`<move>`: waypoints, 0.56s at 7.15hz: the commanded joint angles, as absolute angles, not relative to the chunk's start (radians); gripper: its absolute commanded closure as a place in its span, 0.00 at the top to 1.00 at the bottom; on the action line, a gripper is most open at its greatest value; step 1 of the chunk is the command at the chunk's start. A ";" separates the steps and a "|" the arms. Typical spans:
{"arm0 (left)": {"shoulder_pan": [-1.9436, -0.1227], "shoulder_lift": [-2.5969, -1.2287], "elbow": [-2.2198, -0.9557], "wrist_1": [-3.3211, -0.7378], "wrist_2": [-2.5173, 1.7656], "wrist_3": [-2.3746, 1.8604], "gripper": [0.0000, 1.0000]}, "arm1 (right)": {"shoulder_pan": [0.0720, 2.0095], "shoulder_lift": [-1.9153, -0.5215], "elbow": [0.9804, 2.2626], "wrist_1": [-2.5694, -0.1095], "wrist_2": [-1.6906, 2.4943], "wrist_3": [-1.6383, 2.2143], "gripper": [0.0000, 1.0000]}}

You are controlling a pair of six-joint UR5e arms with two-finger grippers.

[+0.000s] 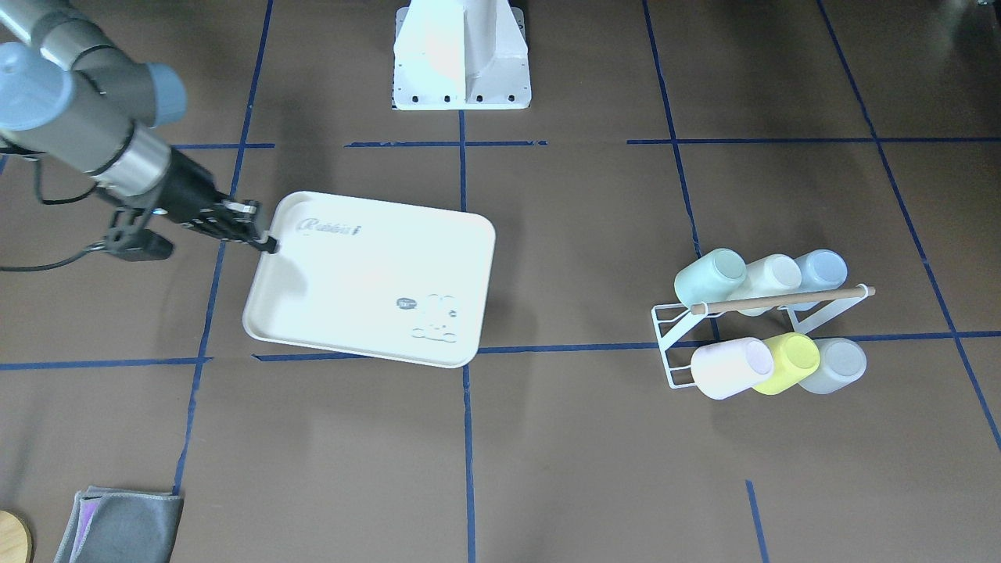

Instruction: Pick up and place green cup on tray

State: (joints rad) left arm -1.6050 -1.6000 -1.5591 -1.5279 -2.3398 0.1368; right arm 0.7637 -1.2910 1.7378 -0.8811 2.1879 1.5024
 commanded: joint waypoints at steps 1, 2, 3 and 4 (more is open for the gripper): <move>-1.605 -1.600 -1.555 -1.528 -2.339 0.137 1.00 | 0.591 -1.240 1.730 -0.885 1.999 1.572 0.00; -1.605 -1.600 -1.555 -1.528 -2.339 0.137 1.00 | 0.563 -1.227 1.718 -0.894 1.988 1.562 0.00; -1.605 -1.600 -1.555 -1.528 -2.339 0.137 1.00 | 0.551 -1.227 1.715 -0.897 1.987 1.557 0.00; -1.605 -1.600 -1.555 -1.528 -2.339 0.137 1.00 | 0.543 -1.233 1.709 -0.899 1.991 1.524 0.00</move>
State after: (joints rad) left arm -1.6046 -1.5999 -1.5556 -1.5279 -2.3393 0.1365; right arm 0.5590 -1.2310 1.7159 -0.8957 1.9932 1.5499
